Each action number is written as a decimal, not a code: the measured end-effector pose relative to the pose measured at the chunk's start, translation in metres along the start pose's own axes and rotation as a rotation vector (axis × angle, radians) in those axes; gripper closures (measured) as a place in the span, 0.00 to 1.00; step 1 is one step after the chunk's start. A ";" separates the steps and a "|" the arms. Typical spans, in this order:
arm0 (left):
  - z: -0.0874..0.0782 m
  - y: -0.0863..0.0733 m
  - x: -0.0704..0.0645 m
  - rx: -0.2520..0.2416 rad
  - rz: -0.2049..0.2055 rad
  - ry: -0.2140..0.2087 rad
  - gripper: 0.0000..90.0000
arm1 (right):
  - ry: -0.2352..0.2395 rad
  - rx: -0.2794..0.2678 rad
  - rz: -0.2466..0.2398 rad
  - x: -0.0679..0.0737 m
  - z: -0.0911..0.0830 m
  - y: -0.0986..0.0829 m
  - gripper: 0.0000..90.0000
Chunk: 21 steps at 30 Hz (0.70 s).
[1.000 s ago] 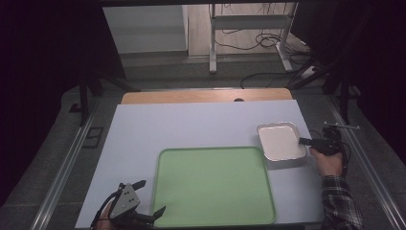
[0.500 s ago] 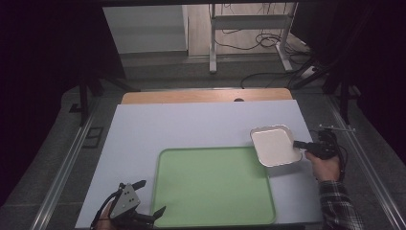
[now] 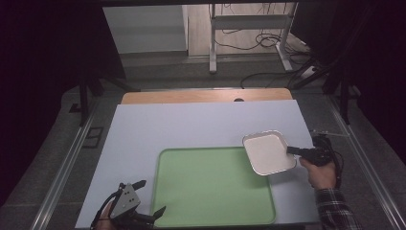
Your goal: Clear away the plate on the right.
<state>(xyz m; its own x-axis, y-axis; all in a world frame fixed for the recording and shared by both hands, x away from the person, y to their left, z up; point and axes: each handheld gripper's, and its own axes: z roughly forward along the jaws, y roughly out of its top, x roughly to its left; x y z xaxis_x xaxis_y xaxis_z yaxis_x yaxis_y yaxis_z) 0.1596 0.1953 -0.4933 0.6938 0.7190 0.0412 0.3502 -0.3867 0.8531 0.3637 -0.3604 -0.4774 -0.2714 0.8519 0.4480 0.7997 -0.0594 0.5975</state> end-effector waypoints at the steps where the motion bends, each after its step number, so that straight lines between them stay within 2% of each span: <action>1: 0.000 0.000 0.000 0.000 0.000 0.000 0.01 | 0.000 0.000 0.000 0.000 0.000 0.000 0.99; 11: 0.000 0.000 0.000 0.002 0.002 0.000 0.01 | 0.048 0.024 -0.022 0.020 -0.001 -0.016 0.99; 21: 0.000 0.000 0.000 0.002 0.002 0.001 0.01 | 0.086 0.062 -0.044 0.039 0.007 -0.026 0.99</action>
<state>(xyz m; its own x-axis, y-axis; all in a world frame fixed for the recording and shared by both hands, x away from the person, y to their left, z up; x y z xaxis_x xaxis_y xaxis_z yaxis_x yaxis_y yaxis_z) 0.1599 0.1949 -0.4933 0.6939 0.7187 0.0434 0.3503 -0.3897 0.8517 0.3360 -0.3222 -0.4801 -0.3497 0.8047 0.4798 0.8170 0.0112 0.5766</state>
